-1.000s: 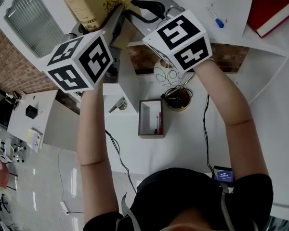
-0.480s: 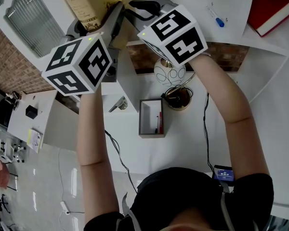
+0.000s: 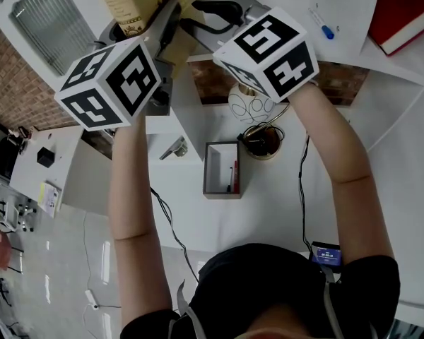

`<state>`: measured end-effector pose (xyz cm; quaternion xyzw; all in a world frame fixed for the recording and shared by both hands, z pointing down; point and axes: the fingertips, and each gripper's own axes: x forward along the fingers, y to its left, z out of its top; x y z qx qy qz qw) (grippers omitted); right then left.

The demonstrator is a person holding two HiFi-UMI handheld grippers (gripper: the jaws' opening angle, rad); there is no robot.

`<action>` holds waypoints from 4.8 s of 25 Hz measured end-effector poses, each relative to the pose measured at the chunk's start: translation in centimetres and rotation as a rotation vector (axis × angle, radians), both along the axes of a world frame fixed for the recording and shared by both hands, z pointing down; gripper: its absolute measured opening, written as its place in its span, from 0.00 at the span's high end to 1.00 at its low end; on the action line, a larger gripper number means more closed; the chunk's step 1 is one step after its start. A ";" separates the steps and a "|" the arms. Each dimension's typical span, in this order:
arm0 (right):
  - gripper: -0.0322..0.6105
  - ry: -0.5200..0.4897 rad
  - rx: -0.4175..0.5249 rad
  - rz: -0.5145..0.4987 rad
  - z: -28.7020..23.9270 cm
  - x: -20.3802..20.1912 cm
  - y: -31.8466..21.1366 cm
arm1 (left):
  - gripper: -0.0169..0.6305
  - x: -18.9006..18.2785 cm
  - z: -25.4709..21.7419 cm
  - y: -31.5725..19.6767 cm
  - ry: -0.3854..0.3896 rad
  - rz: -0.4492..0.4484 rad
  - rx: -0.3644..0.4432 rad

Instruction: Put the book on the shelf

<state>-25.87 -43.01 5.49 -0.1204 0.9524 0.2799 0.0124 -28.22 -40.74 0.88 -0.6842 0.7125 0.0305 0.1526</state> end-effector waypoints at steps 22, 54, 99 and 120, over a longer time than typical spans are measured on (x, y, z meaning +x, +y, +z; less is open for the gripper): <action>0.45 0.028 -0.143 -0.238 1.0 -1.0 5.3 | 0.64 -0.3 0.2 -0.1 0.027 0.010 -0.066; 0.94 0.040 -0.104 -0.017 0.6 -0.3 1.5 | 0.63 -0.3 1.4 3.1 -0.077 -0.027 -0.004; 0.74 0.157 -0.260 0.070 2.1 -3.8 -1.4 | 0.73 -0.2 4.7 2.1 -0.126 -0.014 -0.065; 0.86 0.069 -0.243 0.111 2.8 1.5 1.8 | 0.74 2.7 6.1 3.2 -0.133 0.031 -0.028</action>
